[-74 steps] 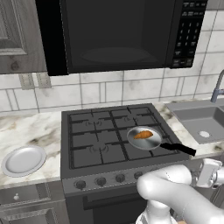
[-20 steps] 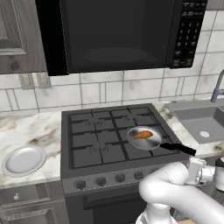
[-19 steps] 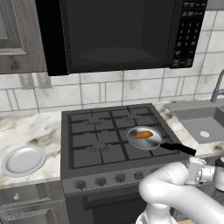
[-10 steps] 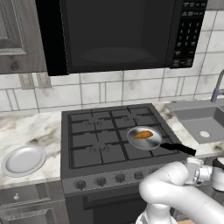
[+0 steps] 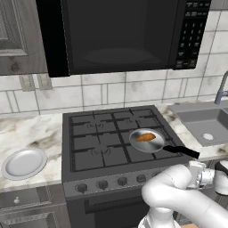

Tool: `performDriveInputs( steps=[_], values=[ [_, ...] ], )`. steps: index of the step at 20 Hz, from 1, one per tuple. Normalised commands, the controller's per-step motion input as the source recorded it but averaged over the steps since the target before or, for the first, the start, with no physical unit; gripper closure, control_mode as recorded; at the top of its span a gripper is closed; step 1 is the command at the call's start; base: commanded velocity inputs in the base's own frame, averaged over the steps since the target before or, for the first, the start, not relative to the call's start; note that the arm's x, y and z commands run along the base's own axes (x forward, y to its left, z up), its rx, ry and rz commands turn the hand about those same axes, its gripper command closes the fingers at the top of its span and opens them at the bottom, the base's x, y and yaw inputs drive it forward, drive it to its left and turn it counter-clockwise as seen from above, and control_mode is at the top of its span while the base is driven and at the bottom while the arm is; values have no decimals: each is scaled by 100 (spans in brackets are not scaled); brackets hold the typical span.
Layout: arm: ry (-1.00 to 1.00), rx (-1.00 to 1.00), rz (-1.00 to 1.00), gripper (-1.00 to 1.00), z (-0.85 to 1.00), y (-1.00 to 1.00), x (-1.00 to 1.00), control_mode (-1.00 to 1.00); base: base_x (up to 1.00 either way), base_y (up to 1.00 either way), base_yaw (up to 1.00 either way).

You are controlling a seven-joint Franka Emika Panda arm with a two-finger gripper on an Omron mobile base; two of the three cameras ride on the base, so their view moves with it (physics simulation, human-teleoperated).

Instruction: Pick the croissant and place it on the pan. Then turn on the stove to warm the croissant.

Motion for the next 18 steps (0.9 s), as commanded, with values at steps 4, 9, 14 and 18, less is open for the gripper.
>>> performDriveInputs(
  steps=[4,9,14,18],
  values=[
    [0,0,0,100,-14,0,9,-100,0,0,0],
    [1,-6,0,100,-15,16,9,-100,0,0,0],
    [13,-37,0,100,-5,69,33,-100,0,0,0],
    [17,-45,0,100,-4,82,44,-100,0,0,0]
  ],
)
